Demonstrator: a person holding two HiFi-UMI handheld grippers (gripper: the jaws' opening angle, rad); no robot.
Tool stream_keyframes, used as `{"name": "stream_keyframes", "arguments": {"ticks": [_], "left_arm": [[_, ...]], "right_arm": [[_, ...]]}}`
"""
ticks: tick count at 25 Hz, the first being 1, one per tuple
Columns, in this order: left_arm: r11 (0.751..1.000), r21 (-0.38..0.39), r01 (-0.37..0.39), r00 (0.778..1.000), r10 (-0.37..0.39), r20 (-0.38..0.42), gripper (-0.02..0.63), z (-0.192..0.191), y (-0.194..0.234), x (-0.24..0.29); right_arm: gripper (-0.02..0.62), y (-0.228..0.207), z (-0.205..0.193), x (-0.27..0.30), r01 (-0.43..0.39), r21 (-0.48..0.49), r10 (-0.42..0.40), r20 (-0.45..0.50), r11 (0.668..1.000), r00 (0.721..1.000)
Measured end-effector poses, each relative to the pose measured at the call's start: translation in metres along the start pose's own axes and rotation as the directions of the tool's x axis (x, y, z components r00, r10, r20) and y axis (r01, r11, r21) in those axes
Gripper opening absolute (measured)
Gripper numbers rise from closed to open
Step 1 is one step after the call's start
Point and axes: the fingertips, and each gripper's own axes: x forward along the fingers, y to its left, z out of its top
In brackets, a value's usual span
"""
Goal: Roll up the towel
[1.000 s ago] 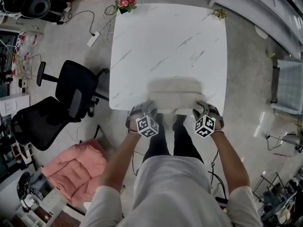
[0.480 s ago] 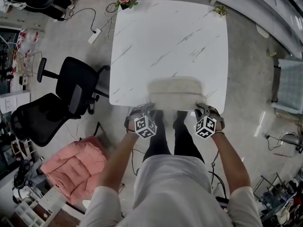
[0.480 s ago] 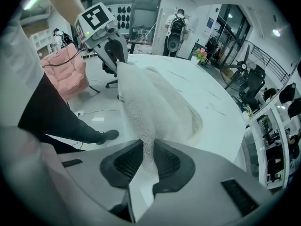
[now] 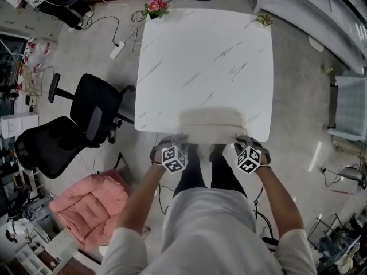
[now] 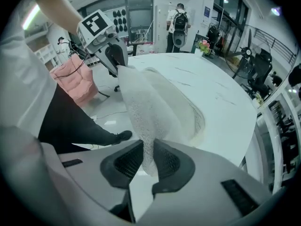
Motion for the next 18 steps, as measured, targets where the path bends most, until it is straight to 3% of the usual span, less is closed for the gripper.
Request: {"name": "stream_keyframes", "arguments": {"ticks": [3, 8, 18], "left_arm": [[0.999, -0.022, 0.028, 1.0, -0.028, 0.007, 0.121, 0.004, 0.011, -0.002], [0.999, -0.024, 0.024, 1.0, -0.024, -0.009, 0.158, 0.014, 0.034, -0.005], [0.995, -0.079, -0.069, 0.997, 0.067, -0.023, 0.189, 0.03, 0.093, -0.004]], "right_arm": [[0.084, -0.011, 0.005, -0.003, -0.029, 0.043, 0.028, 0.007, 0.999, 1.0], [0.118, -0.038, 0.019, -0.008, -0.002, 0.059, 0.001, 0.019, 0.998, 1.0], [0.184, -0.093, 0.039, -0.003, 0.038, 0.085, -0.04, 0.031, 0.996, 0.999]]}}
